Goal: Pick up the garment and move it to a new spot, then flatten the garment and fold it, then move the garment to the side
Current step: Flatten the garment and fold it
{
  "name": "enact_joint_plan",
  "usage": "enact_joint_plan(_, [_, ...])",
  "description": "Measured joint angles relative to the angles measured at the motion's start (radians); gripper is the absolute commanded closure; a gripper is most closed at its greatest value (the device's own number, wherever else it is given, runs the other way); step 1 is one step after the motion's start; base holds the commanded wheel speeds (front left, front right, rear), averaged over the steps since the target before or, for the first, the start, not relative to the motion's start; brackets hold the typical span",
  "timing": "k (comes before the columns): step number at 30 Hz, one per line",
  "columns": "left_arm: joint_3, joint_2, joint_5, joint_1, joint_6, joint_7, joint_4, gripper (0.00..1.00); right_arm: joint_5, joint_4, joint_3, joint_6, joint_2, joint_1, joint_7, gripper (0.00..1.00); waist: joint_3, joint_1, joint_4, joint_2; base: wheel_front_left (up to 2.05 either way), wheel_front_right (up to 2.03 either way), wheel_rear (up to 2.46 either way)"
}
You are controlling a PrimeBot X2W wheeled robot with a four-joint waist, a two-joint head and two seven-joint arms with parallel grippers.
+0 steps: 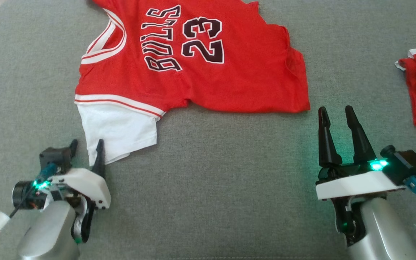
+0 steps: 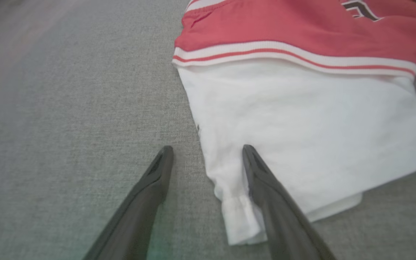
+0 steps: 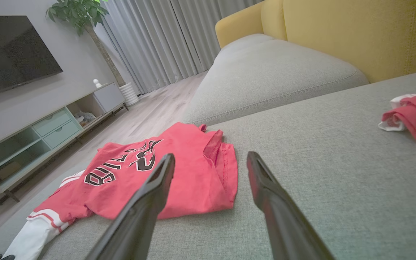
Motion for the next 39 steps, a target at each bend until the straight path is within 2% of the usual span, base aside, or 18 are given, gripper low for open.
enact_joint_plan(1, [-0.001,0.000,-0.003,-0.004,-0.008,0.002,0.002,0.96,0.000,0.000,0.000,0.000,0.000,0.000,0.000,0.00,0.000,0.0000,0.000,0.0000,0.00,0.00,0.00])
enact_joint_plan(2, [-0.002,-0.001,-0.002,-0.005,-0.014,0.002,0.002,1.00,0.000,0.000,0.000,0.000,0.000,0.000,0.000,0.00,-0.002,0.0000,0.000,0.0000,0.00,0.00,0.00])
enact_joint_plan(4, [-0.003,-0.008,-0.002,-0.006,-0.013,-0.004,0.001,1.00,0.000,0.005,-0.005,0.000,0.000,0.000,0.000,0.00,-0.007,0.0000,0.002,0.0000,0.00,0.00,0.00])
enact_joint_plan(8, [-0.002,-0.015,0.002,0.006,-0.002,-0.087,-0.014,1.00,-0.017,0.041,-0.013,0.000,0.000,0.000,0.000,0.00,-0.025,0.0000,0.012,0.0000,0.00,0.00,0.00])
enact_joint_plan(12, [0.003,-0.017,0.019,0.009,0.012,-0.184,-0.087,1.00,-0.053,0.094,-0.039,0.000,0.000,-0.004,0.038,0.00,-0.044,0.0000,0.031,0.0000,0.00,0.00,0.00])
enact_joint_plan(16, [0.006,-0.019,0.029,0.010,0.025,-0.217,-0.148,1.00,-0.095,0.146,-0.056,0.000,0.000,-0.030,0.080,0.00,-0.055,0.0000,0.049,0.0000,0.00,0.00,0.00])
enact_joint_plan(18, [0.010,-0.019,0.039,0.011,0.033,-0.229,-0.189,1.00,-0.130,0.178,-0.071,0.000,0.000,-0.056,0.111,0.00,-0.059,0.0000,0.061,0.0000,0.00,0.00,0.00])
enact_joint_plan(26, [0.030,-0.018,0.077,0.044,0.041,-0.247,-0.313,1.00,-0.133,0.330,-0.105,0.000,0.000,-0.144,0.146,0.00,-0.056,0.0000,0.099,0.0000,0.00,0.00,0.00])
enact_joint_plan(34, [0.043,-0.026,0.117,0.049,0.044,-0.247,-0.384,1.00,-0.138,0.470,-0.133,0.000,0.000,-0.221,0.142,0.00,-0.044,0.0000,0.118,0.0000,0.00,0.00,0.00])
enact_joint_plan(39, [0.065,-0.040,0.136,0.052,0.030,-0.247,-0.400,1.00,-0.196,0.537,-0.142,0.000,-0.001,-0.268,0.124,0.00,-0.040,0.0000,0.126,0.0000,0.00,0.00,0.00])
